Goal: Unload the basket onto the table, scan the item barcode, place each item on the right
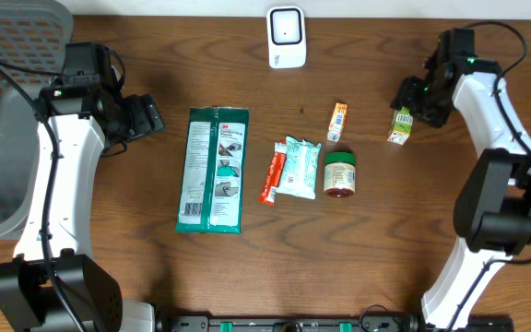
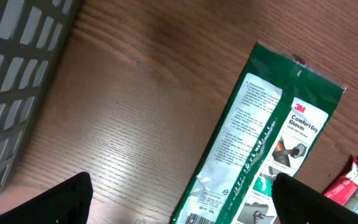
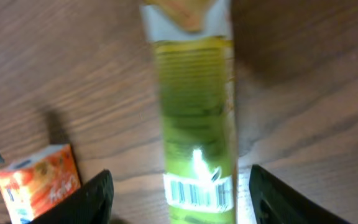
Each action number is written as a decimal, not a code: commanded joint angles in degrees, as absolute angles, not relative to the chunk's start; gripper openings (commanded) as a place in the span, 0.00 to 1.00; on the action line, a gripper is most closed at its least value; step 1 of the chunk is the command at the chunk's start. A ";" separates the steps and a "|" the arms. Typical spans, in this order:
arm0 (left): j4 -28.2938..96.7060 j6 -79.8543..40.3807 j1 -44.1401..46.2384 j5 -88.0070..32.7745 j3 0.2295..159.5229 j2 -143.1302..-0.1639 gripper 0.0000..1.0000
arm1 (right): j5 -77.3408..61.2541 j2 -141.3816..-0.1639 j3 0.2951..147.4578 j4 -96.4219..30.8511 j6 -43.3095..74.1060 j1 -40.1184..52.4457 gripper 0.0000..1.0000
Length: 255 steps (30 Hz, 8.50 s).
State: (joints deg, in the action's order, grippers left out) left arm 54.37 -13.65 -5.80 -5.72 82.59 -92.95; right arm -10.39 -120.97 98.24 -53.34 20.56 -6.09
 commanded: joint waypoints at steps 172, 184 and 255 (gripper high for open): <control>54.54 -13.30 -6.04 -5.80 82.74 -93.23 0.93 | 14.28 -57.65 41.54 -31.59 30.74 7.79 0.88; 54.57 -13.30 -6.04 -5.80 82.74 -93.23 0.92 | 6.70 -57.65 65.49 -59.81 27.79 3.70 0.96; 54.57 -13.30 -6.04 -5.80 82.74 -93.23 0.92 | -18.11 -57.76 11.62 -0.69 44.31 -19.84 0.01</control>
State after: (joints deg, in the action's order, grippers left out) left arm 54.37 -13.63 -5.80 -5.72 82.59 -92.95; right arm -22.94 -58.11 11.88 -0.45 43.24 -19.59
